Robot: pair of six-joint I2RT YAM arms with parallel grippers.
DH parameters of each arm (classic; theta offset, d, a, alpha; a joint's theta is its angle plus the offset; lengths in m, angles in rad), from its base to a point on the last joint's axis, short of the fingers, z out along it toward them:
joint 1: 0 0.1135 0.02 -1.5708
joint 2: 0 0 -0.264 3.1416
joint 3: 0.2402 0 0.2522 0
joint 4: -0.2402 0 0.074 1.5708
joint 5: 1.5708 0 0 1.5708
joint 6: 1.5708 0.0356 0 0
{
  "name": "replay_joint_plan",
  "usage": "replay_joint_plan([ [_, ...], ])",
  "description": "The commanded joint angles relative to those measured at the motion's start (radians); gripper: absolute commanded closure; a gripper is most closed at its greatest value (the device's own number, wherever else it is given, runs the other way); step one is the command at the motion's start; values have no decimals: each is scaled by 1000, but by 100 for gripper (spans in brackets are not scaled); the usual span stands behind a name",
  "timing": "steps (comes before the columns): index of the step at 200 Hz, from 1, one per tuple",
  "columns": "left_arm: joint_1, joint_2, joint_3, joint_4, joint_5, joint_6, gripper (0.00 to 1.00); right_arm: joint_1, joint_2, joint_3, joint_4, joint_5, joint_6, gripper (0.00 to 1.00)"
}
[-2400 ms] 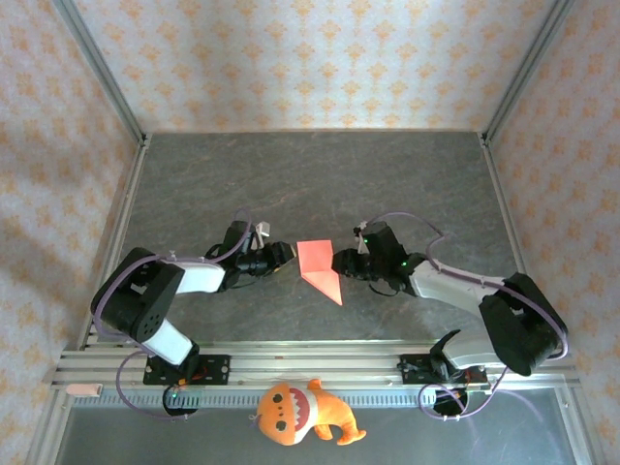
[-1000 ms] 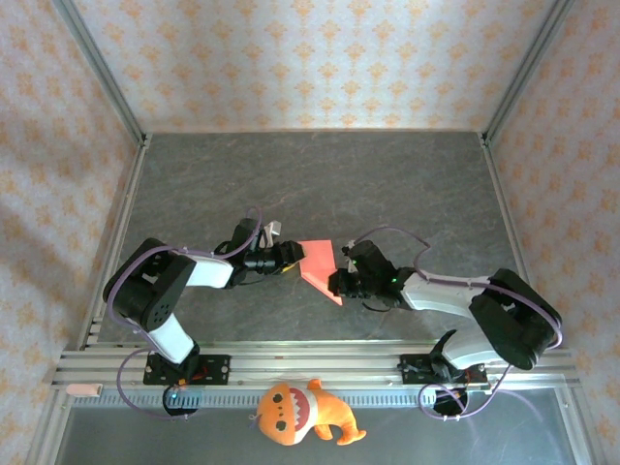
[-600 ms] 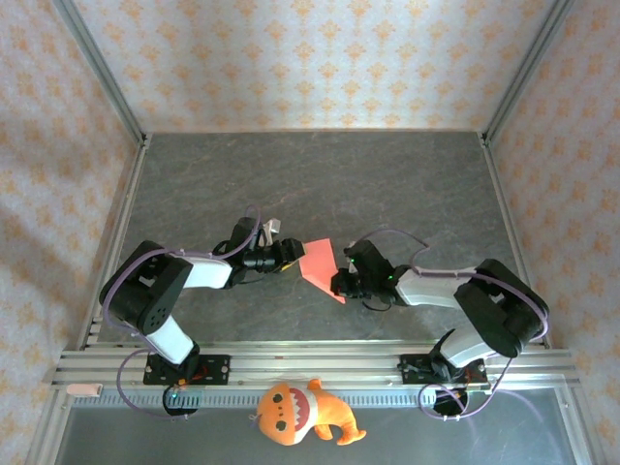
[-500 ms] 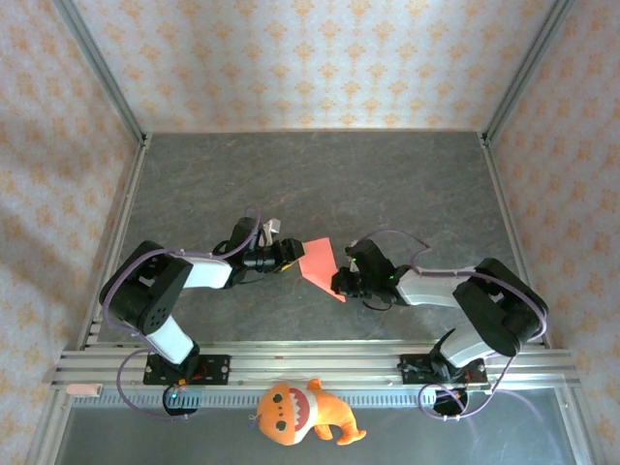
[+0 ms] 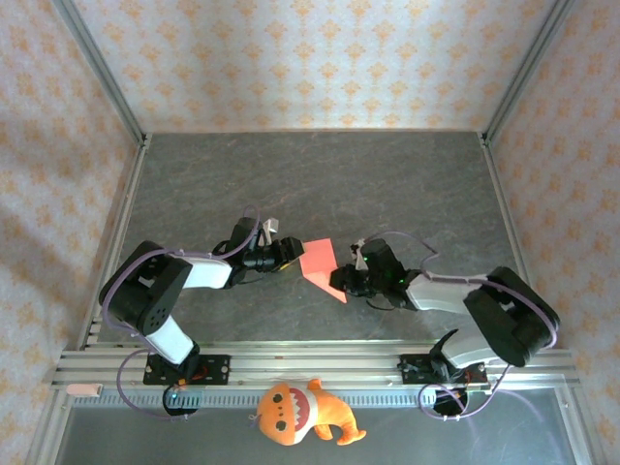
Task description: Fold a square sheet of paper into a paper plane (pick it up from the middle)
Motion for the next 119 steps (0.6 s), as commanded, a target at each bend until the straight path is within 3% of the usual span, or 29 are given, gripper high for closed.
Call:
replay_joint_plan([
  [1,-11,-35,8,-16,-27,0,42,-13,-81,30,-47,63,-30,71],
  [17,-12,-37,5,-11,-23,-3,41,-33,-91,31,-93,125,-50,66],
  [46,-11,-26,5,13,4,-13,39,-69,-59,40,-95,105,-64,61],
  [119,-20,34,28,50,62,-33,41,-79,-66,35,-94,105,-64,60],
])
